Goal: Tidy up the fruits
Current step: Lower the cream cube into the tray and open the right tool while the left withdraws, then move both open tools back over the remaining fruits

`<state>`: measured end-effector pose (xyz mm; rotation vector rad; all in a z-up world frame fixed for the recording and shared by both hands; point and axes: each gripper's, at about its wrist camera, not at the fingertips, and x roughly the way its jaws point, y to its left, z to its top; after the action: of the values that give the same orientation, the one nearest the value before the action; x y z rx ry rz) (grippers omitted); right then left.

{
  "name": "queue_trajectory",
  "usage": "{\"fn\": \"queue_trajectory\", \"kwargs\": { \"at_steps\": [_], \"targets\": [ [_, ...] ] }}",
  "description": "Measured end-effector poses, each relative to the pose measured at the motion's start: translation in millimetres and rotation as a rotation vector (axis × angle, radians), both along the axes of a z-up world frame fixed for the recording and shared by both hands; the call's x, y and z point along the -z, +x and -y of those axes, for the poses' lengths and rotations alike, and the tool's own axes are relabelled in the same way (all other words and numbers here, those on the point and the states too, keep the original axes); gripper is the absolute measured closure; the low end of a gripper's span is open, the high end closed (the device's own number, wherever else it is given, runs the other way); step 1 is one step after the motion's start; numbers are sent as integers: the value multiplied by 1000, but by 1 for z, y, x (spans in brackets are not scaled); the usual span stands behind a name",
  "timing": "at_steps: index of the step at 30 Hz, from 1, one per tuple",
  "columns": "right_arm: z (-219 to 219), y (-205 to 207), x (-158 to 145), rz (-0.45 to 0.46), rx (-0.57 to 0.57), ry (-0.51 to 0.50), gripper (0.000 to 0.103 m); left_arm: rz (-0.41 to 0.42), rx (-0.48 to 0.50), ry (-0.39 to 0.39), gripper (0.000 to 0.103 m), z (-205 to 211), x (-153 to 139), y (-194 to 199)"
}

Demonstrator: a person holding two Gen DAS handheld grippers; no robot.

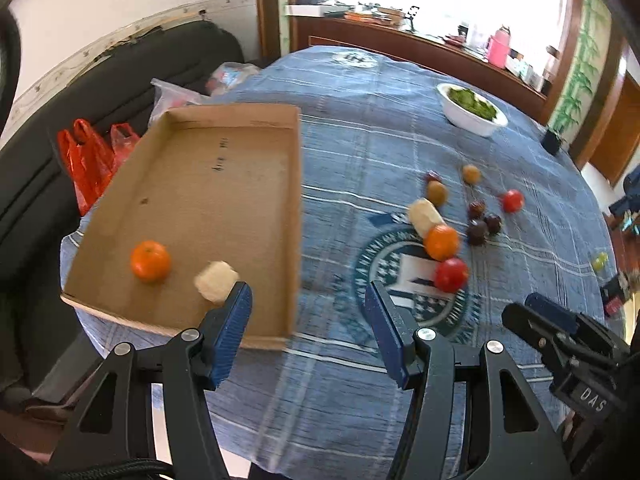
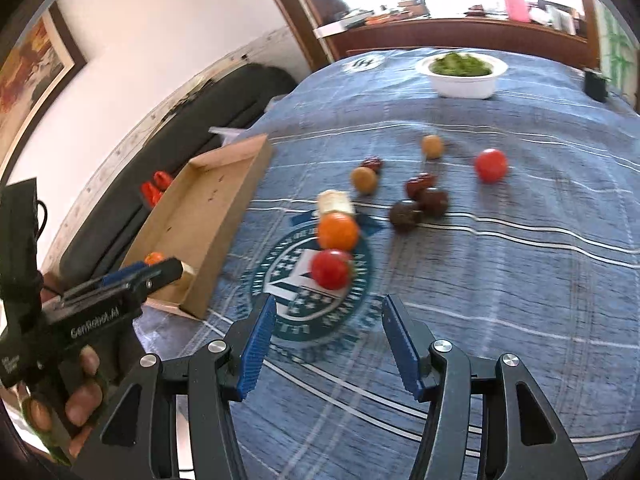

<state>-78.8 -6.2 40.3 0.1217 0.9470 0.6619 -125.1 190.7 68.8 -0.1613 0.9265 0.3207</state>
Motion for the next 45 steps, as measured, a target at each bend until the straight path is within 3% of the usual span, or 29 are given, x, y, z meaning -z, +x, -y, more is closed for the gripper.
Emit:
{"fn": "queue_trajectory", "kwargs": {
  "at_steps": [15, 34, 45],
  "targets": [
    [41, -9, 4, 11, 84, 17, 45, -25, 96, 33, 45, 50, 12, -3],
    [59, -6, 21, -8, 140, 4, 46, -89, 176, -88, 45, 60, 43, 11],
    [67, 34, 16, 24, 212, -26, 48, -116, 243, -137, 45, 75, 54, 53]
  ]
}}
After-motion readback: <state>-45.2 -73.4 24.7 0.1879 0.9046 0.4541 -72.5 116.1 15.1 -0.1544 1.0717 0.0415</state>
